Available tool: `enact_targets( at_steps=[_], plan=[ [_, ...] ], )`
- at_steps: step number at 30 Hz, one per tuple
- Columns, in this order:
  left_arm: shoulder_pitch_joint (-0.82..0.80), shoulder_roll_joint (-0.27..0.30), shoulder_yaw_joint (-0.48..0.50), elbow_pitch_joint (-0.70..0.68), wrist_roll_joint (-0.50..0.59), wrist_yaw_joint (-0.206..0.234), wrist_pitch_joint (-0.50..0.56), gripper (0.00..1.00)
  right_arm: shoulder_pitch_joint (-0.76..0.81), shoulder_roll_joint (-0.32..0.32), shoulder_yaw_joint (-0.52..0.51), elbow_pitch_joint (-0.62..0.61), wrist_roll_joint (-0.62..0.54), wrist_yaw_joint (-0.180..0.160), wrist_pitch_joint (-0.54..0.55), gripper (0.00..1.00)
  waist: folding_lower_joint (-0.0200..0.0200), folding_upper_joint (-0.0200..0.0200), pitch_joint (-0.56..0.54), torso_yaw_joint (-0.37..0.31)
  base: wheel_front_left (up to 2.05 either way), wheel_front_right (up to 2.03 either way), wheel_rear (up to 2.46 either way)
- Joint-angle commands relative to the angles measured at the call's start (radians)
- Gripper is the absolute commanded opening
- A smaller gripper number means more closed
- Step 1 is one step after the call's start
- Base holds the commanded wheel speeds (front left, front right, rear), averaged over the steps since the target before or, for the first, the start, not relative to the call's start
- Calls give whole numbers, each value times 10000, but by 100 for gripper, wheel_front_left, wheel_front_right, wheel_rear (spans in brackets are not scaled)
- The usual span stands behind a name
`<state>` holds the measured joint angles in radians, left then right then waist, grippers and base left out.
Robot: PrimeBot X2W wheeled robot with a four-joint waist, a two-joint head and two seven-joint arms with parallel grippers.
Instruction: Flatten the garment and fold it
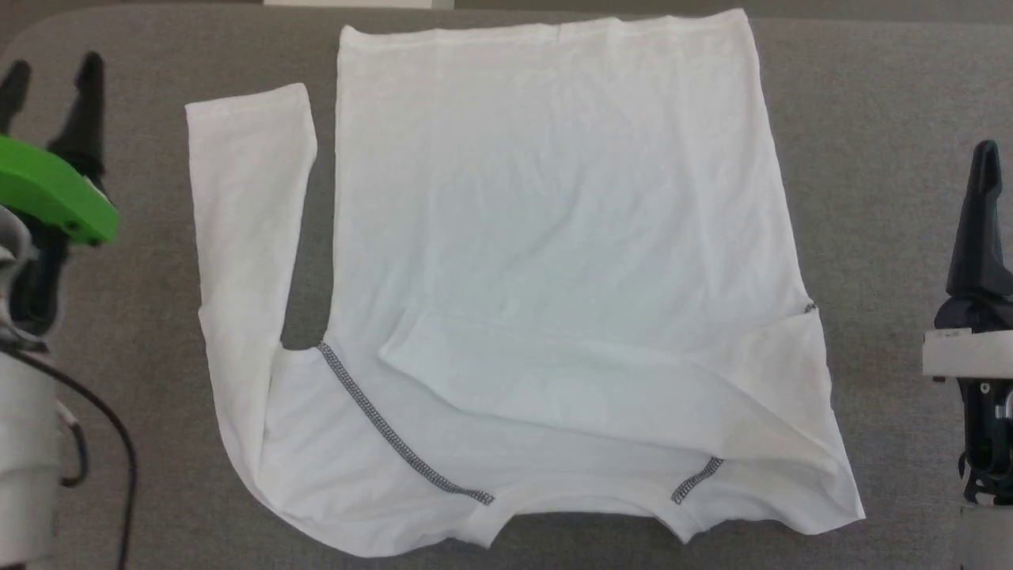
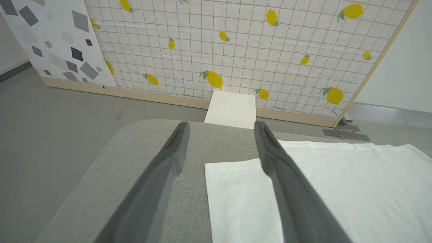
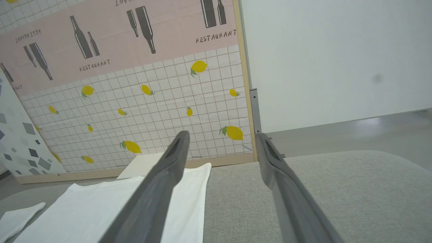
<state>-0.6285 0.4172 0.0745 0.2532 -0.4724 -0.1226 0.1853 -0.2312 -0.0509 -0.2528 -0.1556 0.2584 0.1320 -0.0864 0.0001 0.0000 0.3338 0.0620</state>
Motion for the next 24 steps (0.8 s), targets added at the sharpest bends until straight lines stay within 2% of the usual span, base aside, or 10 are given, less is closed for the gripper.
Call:
enact_targets(
  at_steps=[1,6,9,13,17,23,24],
  plan=[
    [-470,402,-29,213,-191,-52,503,100,-224,5,42,-107,123,-13,11,100,-1,0,1289,-353,0,0,0],
    [-1680,1102,-258,676,-1476,-67,3374,100,-574,6,108,-271,241,-13,-31,100,-1,0,2418,-605,0,0,0],
    [-2043,1344,-303,775,-1904,185,4945,100,-671,6,63,-334,290,-13,-120,100,-1,0,2938,-733,0,0,0],
    [-2285,1464,-311,640,-2154,600,6023,100,-753,6,-51,-481,287,-13,-172,100,-1,0,3472,-855,0,0,0],
    [-2387,1508,-434,557,-2166,883,6596,100,-890,6,-149,-678,290,-13,-181,100,-1,0,3925,-904,0,0,0],
    [-2032,1534,-522,1014,-2194,1427,7395,100,-902,6,-138,-826,257,-13,-180,100,-1,0,4043,-911,0,0,0],
    [-1984,1528,-512,1063,-2217,1437,7403,46,-901,6,-159,-845,247,-13,-171,100,-1,0,4024,-894,0,0,0]
  ],
)
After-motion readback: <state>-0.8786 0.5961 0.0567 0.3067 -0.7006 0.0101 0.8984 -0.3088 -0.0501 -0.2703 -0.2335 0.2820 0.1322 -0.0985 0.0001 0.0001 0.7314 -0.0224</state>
